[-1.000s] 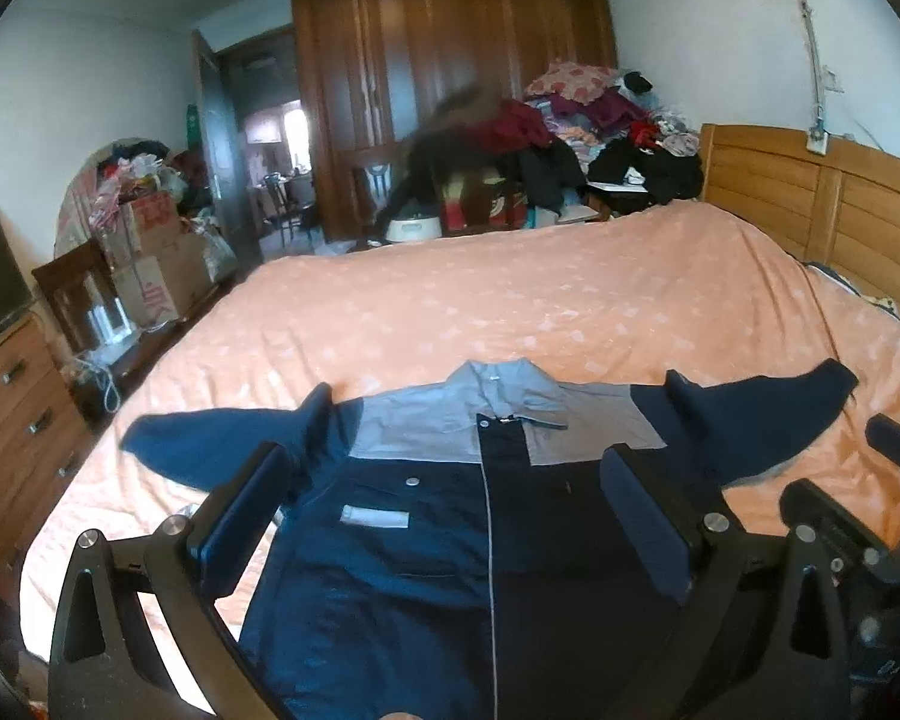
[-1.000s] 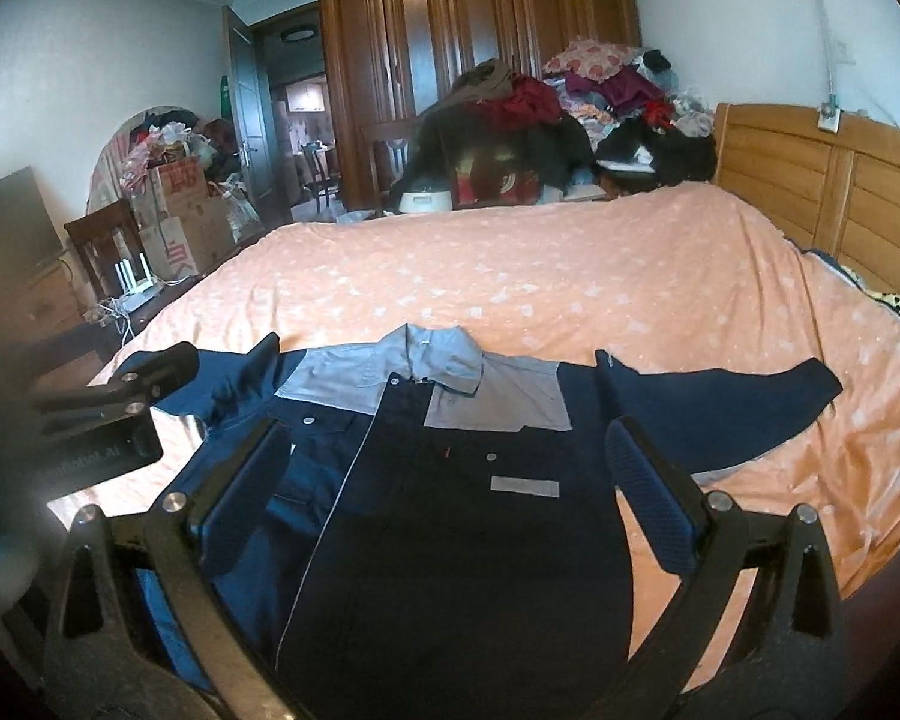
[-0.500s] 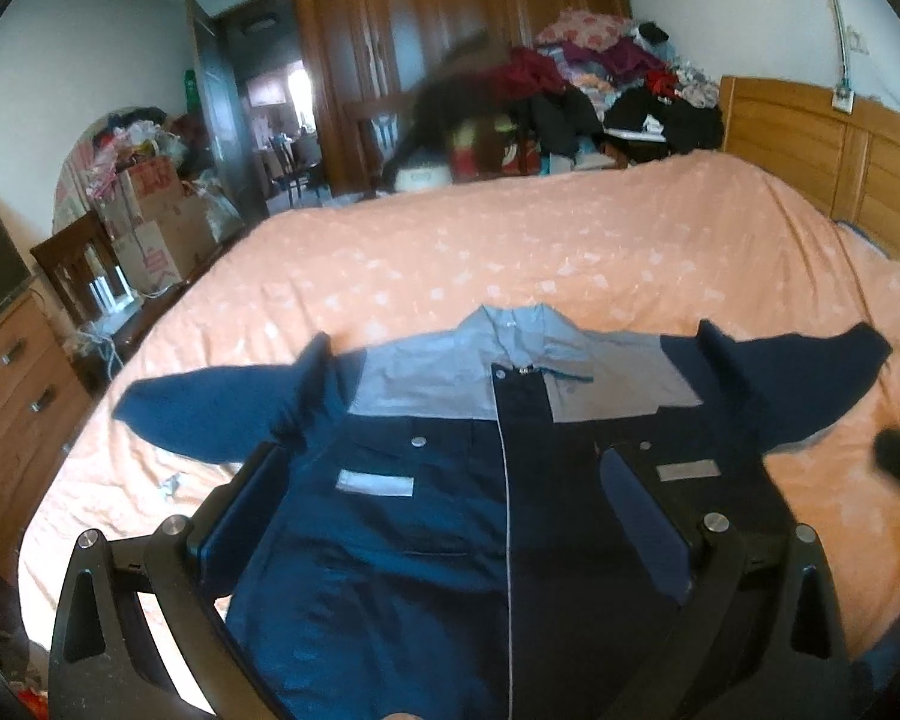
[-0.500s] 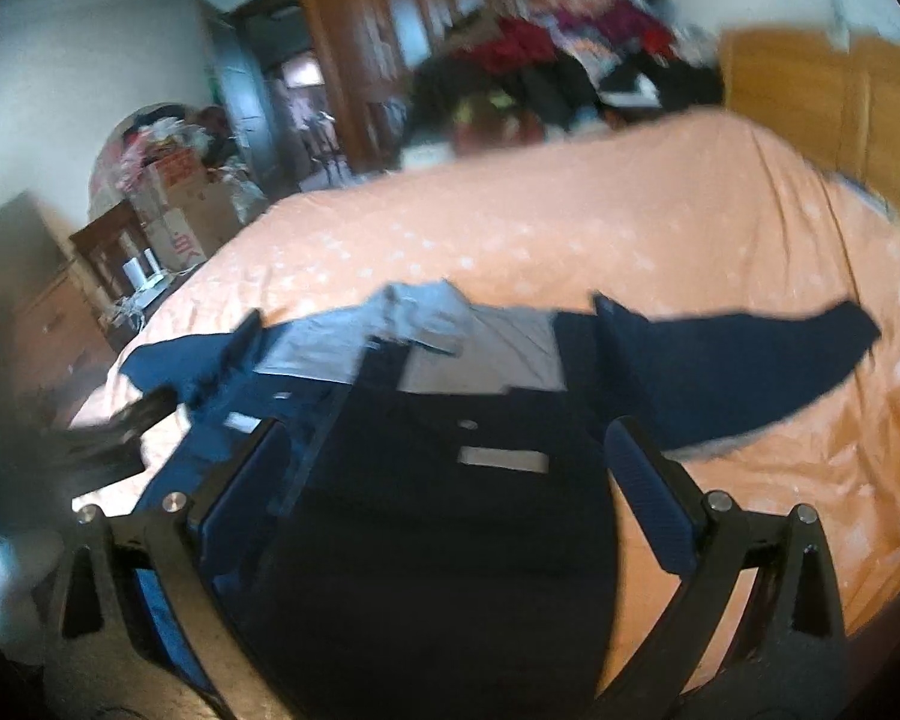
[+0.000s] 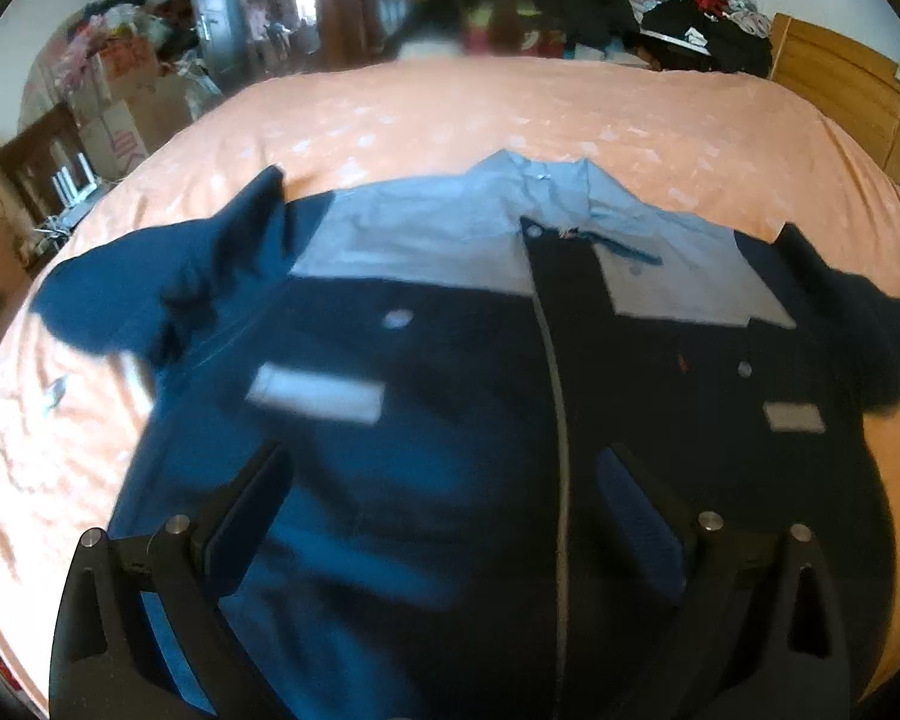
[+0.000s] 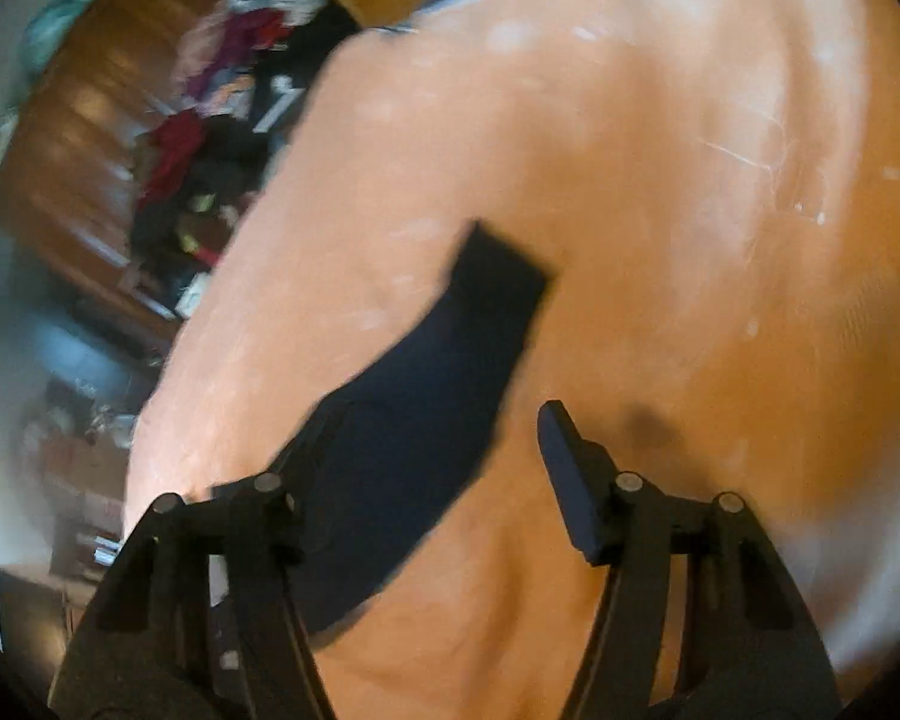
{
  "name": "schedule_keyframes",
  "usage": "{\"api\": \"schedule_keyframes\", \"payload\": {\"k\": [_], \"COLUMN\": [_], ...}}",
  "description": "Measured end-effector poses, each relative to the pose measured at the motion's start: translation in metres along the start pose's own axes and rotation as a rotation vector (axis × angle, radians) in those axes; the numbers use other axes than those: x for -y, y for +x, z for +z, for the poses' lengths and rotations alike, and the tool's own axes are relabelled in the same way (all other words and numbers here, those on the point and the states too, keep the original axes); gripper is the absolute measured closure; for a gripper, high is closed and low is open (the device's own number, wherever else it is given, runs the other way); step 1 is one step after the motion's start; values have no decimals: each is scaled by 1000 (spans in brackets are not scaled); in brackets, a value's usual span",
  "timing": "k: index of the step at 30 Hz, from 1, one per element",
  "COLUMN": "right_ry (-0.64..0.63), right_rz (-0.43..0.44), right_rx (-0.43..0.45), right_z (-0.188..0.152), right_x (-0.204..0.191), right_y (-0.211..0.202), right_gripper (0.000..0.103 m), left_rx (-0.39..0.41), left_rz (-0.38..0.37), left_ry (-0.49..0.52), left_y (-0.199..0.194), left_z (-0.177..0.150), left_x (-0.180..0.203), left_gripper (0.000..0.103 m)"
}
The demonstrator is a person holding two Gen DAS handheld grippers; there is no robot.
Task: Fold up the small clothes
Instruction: 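Grasp the jacket sleeve with the right tool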
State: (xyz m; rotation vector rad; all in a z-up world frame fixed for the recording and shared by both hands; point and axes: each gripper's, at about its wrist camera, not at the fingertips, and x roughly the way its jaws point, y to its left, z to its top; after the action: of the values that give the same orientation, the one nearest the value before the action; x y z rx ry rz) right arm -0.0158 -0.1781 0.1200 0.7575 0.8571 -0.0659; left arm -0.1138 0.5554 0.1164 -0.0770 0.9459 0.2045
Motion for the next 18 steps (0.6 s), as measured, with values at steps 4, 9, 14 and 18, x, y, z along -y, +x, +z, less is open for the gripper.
{"api": "schedule_keyframes", "payload": {"k": [4, 9, 14, 18], "right_ry": [12, -19, -26, -88], "right_rz": [70, 41, 32, -33], "right_rx": [-18, -35, -50, -101], "right_z": [8, 22, 28, 30], "right_x": [6, 14, 8, 1], "right_y": [19, 39, 48, 65], "right_gripper": [42, 42, 42, 78], "left_rx": [6, 18, 15, 10], "left_rz": [-33, -40, -43, -51], "left_ry": [-13, 36, 45, 31], "left_y": [7, 9, 13, 16], "left_z": [16, 27, 30, 30], "left_x": [16, 39, 48, 46], "left_gripper": [2, 2, 2, 2]}}
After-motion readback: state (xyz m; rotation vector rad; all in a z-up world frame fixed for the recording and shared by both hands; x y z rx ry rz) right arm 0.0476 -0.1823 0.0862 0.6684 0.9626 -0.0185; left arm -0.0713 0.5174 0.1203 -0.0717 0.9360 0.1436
